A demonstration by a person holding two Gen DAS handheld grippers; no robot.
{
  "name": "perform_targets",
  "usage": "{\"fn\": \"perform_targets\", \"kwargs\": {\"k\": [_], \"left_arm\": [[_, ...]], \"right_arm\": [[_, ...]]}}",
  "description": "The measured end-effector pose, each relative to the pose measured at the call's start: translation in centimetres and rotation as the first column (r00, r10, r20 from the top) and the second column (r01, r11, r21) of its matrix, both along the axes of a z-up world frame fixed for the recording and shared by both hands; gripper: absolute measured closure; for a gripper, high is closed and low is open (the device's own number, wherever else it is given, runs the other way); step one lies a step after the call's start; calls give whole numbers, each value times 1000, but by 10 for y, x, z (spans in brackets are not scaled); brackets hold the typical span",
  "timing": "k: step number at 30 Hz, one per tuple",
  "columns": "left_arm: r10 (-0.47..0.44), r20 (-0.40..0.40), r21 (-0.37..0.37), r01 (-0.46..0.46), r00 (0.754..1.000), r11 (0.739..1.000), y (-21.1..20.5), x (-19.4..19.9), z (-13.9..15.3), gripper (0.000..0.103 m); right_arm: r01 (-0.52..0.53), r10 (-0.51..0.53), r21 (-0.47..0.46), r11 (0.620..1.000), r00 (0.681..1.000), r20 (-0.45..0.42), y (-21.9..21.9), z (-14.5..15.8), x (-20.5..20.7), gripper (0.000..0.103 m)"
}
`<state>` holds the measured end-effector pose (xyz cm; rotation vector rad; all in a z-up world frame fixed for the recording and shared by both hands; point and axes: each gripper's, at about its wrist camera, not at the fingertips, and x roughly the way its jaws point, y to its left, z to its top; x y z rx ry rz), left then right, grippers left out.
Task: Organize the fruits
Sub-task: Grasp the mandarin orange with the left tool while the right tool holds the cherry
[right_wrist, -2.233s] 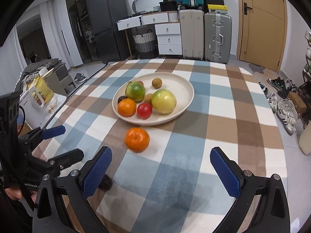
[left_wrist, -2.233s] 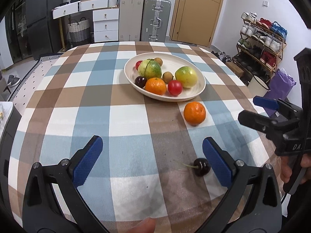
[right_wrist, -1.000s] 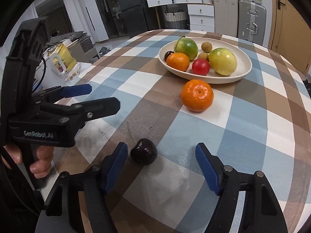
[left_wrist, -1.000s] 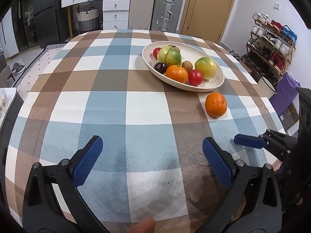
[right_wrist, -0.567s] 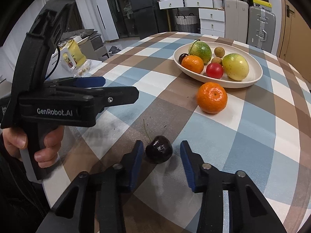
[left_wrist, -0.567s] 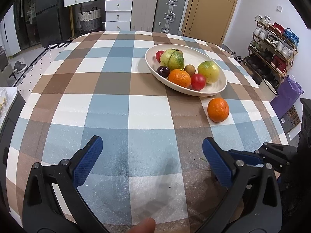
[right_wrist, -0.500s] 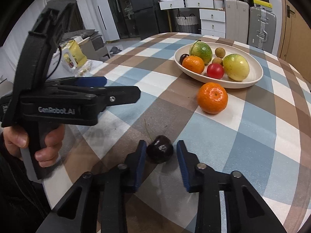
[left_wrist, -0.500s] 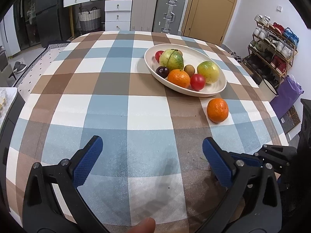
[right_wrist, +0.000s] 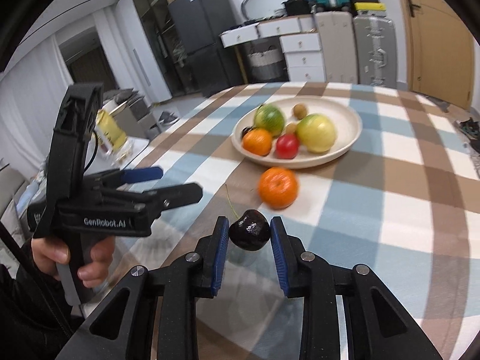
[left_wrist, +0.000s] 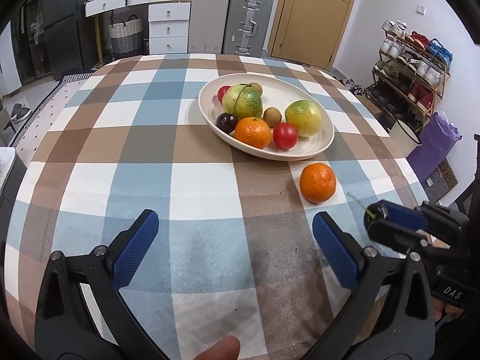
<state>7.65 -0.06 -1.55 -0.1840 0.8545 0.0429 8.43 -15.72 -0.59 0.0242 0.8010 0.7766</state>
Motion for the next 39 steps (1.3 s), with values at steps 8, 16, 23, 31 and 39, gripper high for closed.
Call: {"fn": "perform_targets", "kwargs": {"k": [8,16,23,31,39], "left_arm": [[-54,-11,-3,54,998,999,-19,23,-7,1],[-93,-24,24,94,995,995,-41,46,-16,1],[-161,-37,76,163,986,984,-65,60,-24,8],[-214,-59,83,218,975,972,-80,71,-34,42],[-267,-22,33,267,963,963,-81,66,-31,64]], "right_arm": [[86,-87,47,995,996,17,-21,7,11,74],[148,-150,68,987,989,15,-33,5,21,74],[163,-164,72,984,986,9,-39,0,26,74],[174,-174,71,982,985,6,-41,-2,30,74],[174,-174,63,983,985,3,-40,-4,31,74]]}}
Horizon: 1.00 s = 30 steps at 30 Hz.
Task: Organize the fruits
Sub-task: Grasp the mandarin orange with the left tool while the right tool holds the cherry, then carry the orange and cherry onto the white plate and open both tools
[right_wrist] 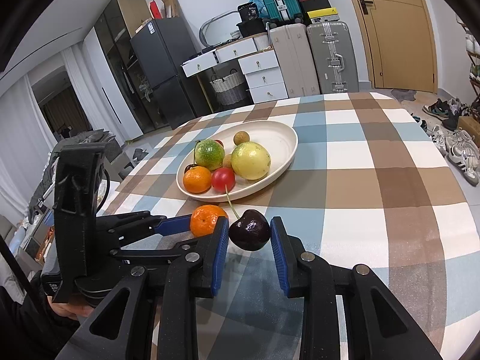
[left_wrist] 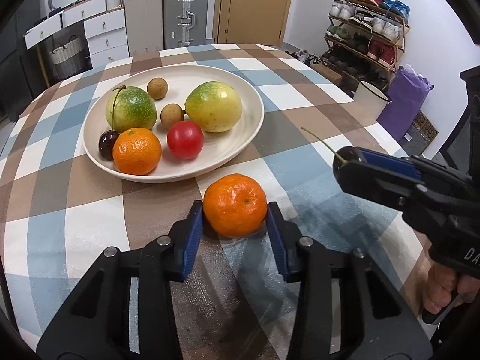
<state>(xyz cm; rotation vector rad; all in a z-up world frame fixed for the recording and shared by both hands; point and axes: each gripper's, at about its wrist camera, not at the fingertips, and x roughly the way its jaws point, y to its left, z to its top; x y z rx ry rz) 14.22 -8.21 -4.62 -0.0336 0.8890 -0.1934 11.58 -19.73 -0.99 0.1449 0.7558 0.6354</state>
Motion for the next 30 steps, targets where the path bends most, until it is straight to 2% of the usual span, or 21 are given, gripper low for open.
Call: {"fn": "perform_targets", "kwargs": {"k": [9,22,30], "left_arm": [[21,41,-48,-19,999,999,14,-11,15,64],[77,124,-59,-71,989,996,43,-27,55,64],[113,164,-52,-106,980,993,62,-22,74,64]], "right_arm": [[-16,16,-6,1000,1000,10,6,2,1,74],[-46,45,14,999,997,69,25,28,10,74],[-56,53,30,998,994,92,33,42,21,74]]}}
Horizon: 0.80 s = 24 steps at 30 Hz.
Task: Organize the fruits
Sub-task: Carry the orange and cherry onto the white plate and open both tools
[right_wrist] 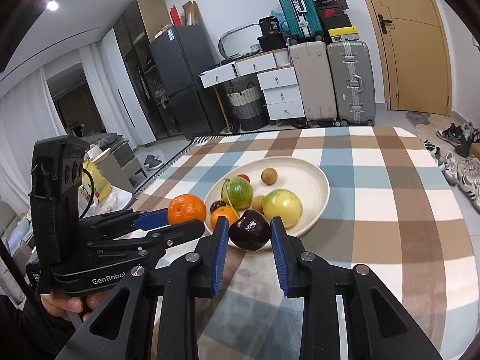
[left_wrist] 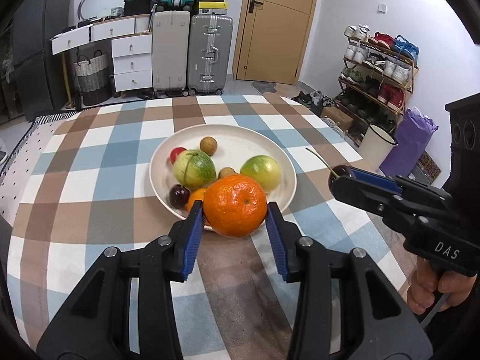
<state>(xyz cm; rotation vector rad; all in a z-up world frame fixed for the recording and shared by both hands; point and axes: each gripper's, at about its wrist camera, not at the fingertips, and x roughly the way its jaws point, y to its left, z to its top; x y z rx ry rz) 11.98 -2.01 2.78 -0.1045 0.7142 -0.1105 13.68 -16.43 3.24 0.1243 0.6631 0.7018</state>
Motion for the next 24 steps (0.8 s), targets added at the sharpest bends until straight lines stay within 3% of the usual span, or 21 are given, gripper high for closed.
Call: {"fn": "perform_targets", "kwargs": {"k": [7,24], "left_arm": [[24,-1,-8,-24,1000,1000,9,16,1,64],[22,-57,-7,-23,998,1000,9,56,-26,64]], "right_arm": [[12,-12,-15,1000,1000,1,7,-2,18,74],[21,-25,-53,998,996,-85,20,-43,54,74]]}}
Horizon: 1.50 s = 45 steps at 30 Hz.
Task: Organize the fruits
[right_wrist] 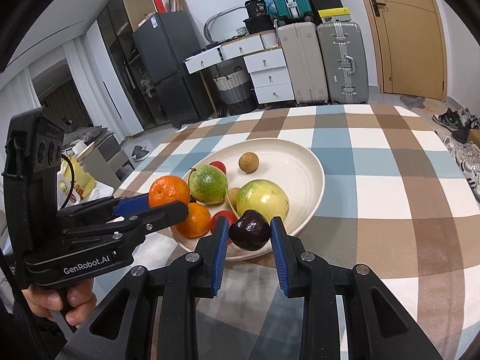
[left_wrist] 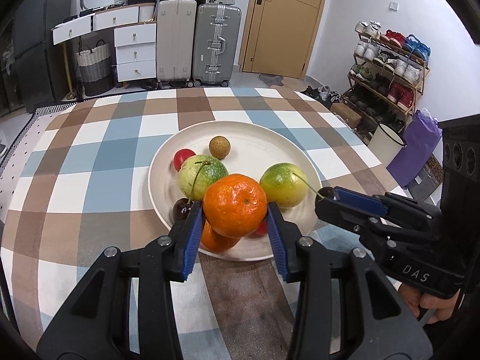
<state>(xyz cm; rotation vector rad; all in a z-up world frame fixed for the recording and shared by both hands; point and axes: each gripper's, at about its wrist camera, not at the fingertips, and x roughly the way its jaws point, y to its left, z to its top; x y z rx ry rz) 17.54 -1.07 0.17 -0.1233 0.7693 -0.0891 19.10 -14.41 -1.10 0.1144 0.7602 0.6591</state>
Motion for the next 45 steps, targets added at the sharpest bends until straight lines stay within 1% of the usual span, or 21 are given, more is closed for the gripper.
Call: {"fn": "perform_targets", "kwargs": {"k": [11,21,29,31,33,34,36,37,38,39,41,43,45], "left_arm": [[-6,-25,5,6,1000,1000,-3,21,-10,64],[-8,-31,10,8,999,1000,-4,31,-14,64],[-18,-25,6,18,1000,1000,-5,33,-14,64],[-18,-9,7,18,1000,1000,-6,31,-11,64],[-18,3,16,18,1000,1000,-6,29,-7,64],[-17,6,16,16,1000,1000,-6,28,-5,62],[-11,13,17,11,1000,1000,-6,26,-1,56],[-4,19,17,4,1000,1000,-5,23,1,49],[1,25,16,-1,1000,1000,-4,21,3,44],[7,34,13,-7,999,1000,-2,18,5,41],[12,39,8,-13,999,1000,-1,13,9,28],[21,52,-3,-20,998,1000,2,7,13,23],[23,60,-7,-23,998,1000,3,2,17,21]], "right_arm": [[-29,28,-37,999,999,-38,13,-15,16,74],[-3,2,-32,999,1000,-26,11,-13,31,74],[-19,18,-35,999,1000,-5,12,-8,29,73],[-16,17,-41,999,1000,3,12,-6,28,68],[-13,14,-37,999,1000,17,10,-3,25,60],[-8,9,-35,999,1000,28,8,-1,24,59],[3,-2,-38,999,999,41,4,3,22,52],[10,-7,-41,999,999,50,2,5,20,51],[16,-13,-45,999,998,57,1,7,18,47],[22,-19,-50,999,998,63,-2,8,17,38],[33,-30,-46,998,997,76,-7,12,13,31],[46,-43,-34,998,996,81,-13,16,11,25],[50,-48,-25,998,995,82,-18,18,8,16]]}}
